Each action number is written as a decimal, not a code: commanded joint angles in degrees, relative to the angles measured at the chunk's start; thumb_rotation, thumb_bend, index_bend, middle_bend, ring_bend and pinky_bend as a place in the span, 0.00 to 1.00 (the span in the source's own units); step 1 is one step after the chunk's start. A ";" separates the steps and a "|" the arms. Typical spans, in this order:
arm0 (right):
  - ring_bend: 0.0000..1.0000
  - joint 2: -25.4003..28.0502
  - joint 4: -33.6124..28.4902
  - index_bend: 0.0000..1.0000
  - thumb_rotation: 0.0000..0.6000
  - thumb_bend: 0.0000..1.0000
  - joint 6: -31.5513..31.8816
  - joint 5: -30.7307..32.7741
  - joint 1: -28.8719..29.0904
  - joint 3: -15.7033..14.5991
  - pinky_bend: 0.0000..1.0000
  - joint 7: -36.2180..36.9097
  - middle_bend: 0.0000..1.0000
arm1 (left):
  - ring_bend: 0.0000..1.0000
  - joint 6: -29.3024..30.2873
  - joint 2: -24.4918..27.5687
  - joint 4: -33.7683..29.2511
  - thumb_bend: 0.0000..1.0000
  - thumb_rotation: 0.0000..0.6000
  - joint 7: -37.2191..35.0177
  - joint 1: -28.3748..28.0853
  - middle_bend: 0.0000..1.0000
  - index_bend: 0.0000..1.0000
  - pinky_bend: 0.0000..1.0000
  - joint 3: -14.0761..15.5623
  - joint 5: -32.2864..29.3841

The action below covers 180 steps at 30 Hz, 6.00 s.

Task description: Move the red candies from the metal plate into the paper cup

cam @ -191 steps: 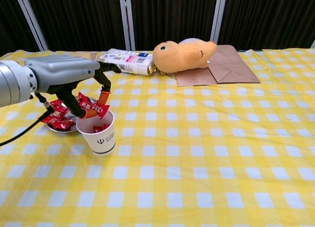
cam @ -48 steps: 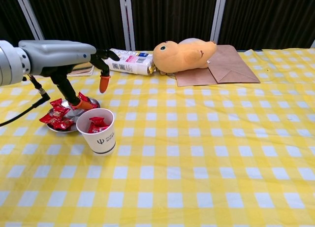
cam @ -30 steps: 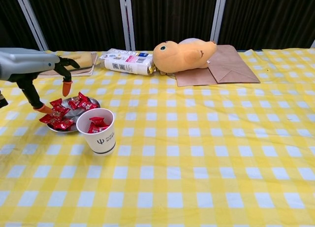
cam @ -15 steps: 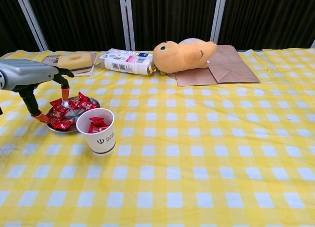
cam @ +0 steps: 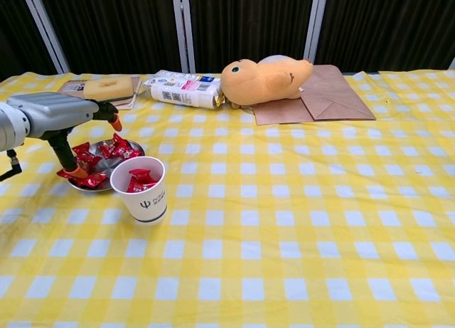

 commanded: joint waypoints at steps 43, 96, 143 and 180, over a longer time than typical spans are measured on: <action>0.00 -0.02 -0.15 0.00 1.00 0.42 0.23 -0.16 -0.06 -0.06 0.00 0.27 0.00 | 0.00 -1.23 -2.85 4.23 0.05 1.00 3.69 -0.28 0.00 0.17 0.00 -0.17 -0.60; 0.00 -0.07 -0.14 0.00 1.00 0.42 0.64 -0.22 -0.18 -0.02 0.00 0.28 0.00 | 0.00 -6.58 0.71 1.21 0.13 1.00 -4.45 -0.88 0.00 0.45 0.00 -0.11 9.30; 0.00 -0.21 -0.08 0.00 1.00 0.42 0.19 0.34 -0.14 0.22 0.00 0.34 0.00 | 0.00 -13.06 -2.00 8.67 0.32 1.00 -8.65 -3.30 0.00 0.49 0.00 0.65 10.42; 0.00 -0.27 0.00 0.00 1.00 0.42 0.16 0.35 -0.15 0.30 0.00 0.55 0.00 | 0.00 -7.75 3.44 1.95 0.43 1.00 -12.06 -1.38 0.01 0.60 0.00 -1.63 13.27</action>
